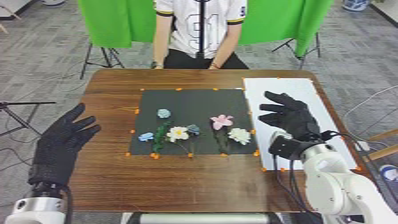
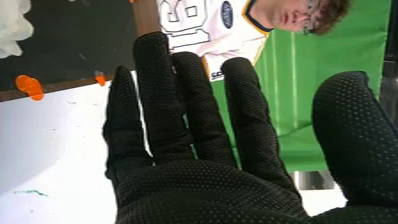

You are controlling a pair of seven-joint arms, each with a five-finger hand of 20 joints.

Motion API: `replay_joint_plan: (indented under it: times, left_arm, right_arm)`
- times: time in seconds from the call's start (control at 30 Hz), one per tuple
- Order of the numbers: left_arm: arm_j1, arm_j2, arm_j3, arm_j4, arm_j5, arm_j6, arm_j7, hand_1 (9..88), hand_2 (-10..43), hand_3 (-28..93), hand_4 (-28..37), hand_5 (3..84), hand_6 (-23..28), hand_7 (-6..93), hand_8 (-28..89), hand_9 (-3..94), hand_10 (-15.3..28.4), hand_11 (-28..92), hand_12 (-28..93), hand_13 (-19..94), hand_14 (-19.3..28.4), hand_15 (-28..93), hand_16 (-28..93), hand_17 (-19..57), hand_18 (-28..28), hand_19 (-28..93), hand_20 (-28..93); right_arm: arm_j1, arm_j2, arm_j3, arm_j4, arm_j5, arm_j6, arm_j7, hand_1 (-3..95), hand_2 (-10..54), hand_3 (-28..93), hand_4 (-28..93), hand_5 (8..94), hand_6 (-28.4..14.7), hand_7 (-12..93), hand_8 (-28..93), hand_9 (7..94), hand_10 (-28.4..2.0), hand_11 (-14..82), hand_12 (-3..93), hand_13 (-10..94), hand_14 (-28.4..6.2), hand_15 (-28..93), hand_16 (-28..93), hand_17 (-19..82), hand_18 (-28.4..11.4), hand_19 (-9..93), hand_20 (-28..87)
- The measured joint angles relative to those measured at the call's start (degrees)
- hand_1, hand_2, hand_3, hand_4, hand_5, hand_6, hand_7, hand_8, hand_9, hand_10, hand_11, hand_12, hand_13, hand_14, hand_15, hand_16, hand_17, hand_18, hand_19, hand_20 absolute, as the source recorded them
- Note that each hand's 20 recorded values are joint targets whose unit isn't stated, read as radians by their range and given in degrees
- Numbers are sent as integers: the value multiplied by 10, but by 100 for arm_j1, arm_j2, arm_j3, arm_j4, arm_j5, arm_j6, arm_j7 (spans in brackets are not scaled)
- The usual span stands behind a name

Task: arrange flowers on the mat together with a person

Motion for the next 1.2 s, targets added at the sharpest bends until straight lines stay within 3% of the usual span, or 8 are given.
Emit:
replay_joint_plan:
  times: [1.2]
  left_arm:
    - [11,69,16,-5,-42,12,65,210,59,795,-283,346,75,146,-103,320,191,274,98,225,260,555,-112,-94,230,514,82]
  right_arm:
    - [32,-2,-24,6,-11,-19,2,212,70,774,-233,524,-14,122,-113,536,-183,173,144,464,-201,562,76,108,-232,569,146]
